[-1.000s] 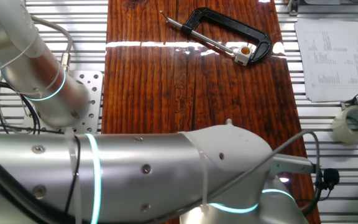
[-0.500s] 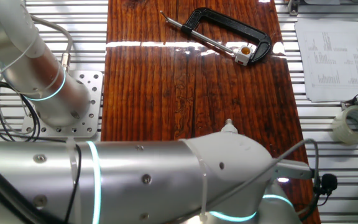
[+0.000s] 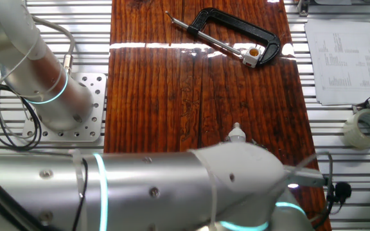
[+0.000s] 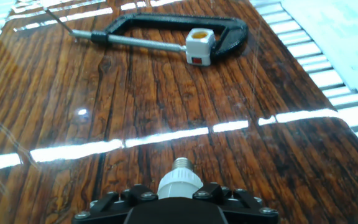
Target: Install the light bulb by rotating it
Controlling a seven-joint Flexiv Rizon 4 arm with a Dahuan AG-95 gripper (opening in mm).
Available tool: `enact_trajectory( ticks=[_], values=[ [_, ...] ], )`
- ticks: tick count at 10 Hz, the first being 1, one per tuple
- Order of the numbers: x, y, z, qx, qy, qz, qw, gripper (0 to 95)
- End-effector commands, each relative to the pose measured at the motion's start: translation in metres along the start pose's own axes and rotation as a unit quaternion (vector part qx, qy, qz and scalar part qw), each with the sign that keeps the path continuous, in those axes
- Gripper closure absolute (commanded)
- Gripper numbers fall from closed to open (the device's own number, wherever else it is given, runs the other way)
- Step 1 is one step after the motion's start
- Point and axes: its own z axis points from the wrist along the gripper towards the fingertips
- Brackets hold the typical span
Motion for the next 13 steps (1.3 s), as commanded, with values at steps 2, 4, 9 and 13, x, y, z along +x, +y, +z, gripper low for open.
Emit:
enact_trajectory(
  ticks=[2,4,9,13],
  values=[
    [0.000,0.001,0.000,-0.001,0.002,-0.011,0.9999,38.0],
    [0.001,0.000,0.001,0.000,0.001,-0.011,0.9999,38.0],
    [0.008,-0.011,0.008,0.002,-0.011,-0.023,0.9997,38.0],
    [0.018,-0.008,0.003,0.002,-0.015,-0.029,0.9995,38.0]
  ],
)
